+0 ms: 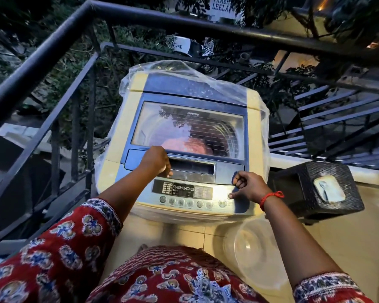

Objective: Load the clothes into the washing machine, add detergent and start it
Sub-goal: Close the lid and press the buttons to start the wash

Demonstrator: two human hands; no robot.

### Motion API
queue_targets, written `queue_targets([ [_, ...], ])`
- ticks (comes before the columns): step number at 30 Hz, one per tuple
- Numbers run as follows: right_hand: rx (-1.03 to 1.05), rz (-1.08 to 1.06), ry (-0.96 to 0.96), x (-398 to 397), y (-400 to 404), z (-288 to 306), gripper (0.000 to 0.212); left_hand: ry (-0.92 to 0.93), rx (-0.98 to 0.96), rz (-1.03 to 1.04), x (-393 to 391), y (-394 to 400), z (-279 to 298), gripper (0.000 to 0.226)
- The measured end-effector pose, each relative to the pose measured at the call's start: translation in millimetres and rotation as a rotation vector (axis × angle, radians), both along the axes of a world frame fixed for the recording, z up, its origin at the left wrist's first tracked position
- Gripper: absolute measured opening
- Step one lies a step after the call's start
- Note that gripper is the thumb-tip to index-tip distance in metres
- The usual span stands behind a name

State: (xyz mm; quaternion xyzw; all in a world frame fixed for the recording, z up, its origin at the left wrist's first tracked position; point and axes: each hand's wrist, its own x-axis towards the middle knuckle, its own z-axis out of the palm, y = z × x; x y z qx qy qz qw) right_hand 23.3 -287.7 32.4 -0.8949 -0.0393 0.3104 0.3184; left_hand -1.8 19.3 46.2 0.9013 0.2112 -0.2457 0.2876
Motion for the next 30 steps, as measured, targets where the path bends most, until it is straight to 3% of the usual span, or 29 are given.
queue_targets([
  [2, -0.02, -0.003, -0.003, -0.3, -0.7, 0.5, 0.043, -0.048, 0.001, -0.001, -2.2, -0.4, 1.1, 0.003],
  [14, -0.074, 0.075, -0.118, -14.1, 4.4, 6.5, 0.046, -0.165, -0.205, 0.086, -31.8, 1.9, 8.0, 0.022],
  [18, -0.152, 0.105, -0.195, -25.3, 13.3, 1.1, 0.06, -0.216, -0.19, 0.053, -35.8, 4.9, 0.0, 0.006],
  [21, -0.185, 0.1, -0.202, -27.0, 16.6, -1.8, 0.063, -0.23, -0.196, 0.09, -35.8, 3.9, -5.3, 0.018],
  [30, -0.228, 0.034, -0.188, -27.1, 22.5, -9.0, 0.061, -0.272, -0.13, 0.083, -31.1, 9.9, -22.2, 0.024],
])
